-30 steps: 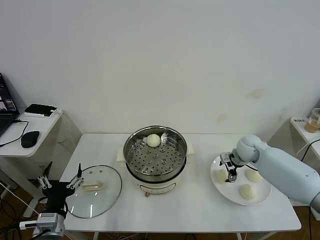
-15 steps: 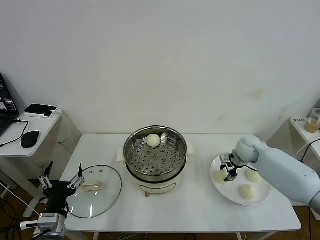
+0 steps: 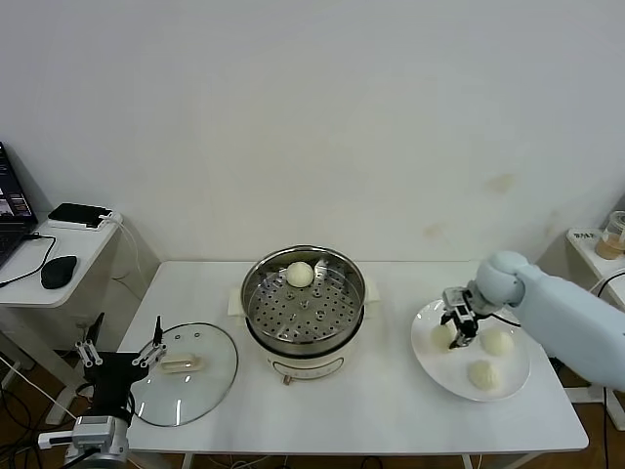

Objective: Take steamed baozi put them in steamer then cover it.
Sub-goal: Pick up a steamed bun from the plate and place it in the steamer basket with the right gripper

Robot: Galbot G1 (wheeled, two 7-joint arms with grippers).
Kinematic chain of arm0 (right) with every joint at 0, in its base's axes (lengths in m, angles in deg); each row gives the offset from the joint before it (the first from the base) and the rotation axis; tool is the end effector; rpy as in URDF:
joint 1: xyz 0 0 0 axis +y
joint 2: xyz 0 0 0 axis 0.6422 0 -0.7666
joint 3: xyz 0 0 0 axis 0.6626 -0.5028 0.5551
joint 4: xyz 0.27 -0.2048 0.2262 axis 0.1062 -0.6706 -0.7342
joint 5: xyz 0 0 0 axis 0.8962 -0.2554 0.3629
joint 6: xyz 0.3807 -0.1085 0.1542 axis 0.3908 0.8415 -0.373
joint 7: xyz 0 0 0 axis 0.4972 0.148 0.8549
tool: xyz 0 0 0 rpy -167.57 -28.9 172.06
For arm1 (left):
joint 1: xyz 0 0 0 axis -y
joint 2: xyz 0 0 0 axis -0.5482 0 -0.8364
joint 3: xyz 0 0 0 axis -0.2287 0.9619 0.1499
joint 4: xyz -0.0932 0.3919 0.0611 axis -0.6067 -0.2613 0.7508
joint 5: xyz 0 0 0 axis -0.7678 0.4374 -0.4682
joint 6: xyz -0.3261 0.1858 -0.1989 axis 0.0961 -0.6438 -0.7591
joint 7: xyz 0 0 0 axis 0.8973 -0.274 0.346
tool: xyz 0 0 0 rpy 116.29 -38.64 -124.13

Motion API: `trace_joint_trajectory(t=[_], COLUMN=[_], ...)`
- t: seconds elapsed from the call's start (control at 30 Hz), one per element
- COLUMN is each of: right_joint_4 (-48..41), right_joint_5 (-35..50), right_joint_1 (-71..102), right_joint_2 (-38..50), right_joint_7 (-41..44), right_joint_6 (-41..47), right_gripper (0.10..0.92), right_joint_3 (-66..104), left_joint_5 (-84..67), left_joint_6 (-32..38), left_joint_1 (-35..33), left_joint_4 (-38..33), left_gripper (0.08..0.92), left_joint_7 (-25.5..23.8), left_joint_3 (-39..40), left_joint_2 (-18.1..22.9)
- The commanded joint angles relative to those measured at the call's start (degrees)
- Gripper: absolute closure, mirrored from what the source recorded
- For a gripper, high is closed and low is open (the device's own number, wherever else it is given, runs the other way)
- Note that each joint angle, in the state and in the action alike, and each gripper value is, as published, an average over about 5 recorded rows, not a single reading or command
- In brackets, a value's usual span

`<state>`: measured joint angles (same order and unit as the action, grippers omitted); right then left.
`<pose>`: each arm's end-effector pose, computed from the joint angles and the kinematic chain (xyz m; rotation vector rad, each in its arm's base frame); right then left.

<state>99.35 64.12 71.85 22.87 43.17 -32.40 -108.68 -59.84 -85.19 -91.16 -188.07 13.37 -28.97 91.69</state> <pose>0.5966 -0.1701 -0.2012 1.2527 -1.3399 1.4182 0.1985 0.0978 -0.2753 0.2770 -3.0633 -0.5720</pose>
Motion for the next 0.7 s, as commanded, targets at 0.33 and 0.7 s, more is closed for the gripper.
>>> trace_joint_trajectory(t=[0.33,0.7], right_joint_4=[3.32,0.38], right_joint_5=[13.46,25.60], right_joint_1=[-25.26,-36.61], right_joint_2=[-0.97,-18.83], right_joint_7=[0.58,-3.42], right_joint_6=[2.48,7.12], right_gripper=[0.448,0.444], right_joint_3=[-11.77,-19.99], left_joint_5=[-0.24,-0.34], left_joint_6=[0.03,0.05], left_joint_1=[-0.14,0.88], left_joint_4=[-0.74,0.08], left_gripper=[0.177,0.177], left_joint_7=[0.02,0.04], left_joint_3=[-0.08,-0.43], left_joint_2=[-0.49,-0.72])
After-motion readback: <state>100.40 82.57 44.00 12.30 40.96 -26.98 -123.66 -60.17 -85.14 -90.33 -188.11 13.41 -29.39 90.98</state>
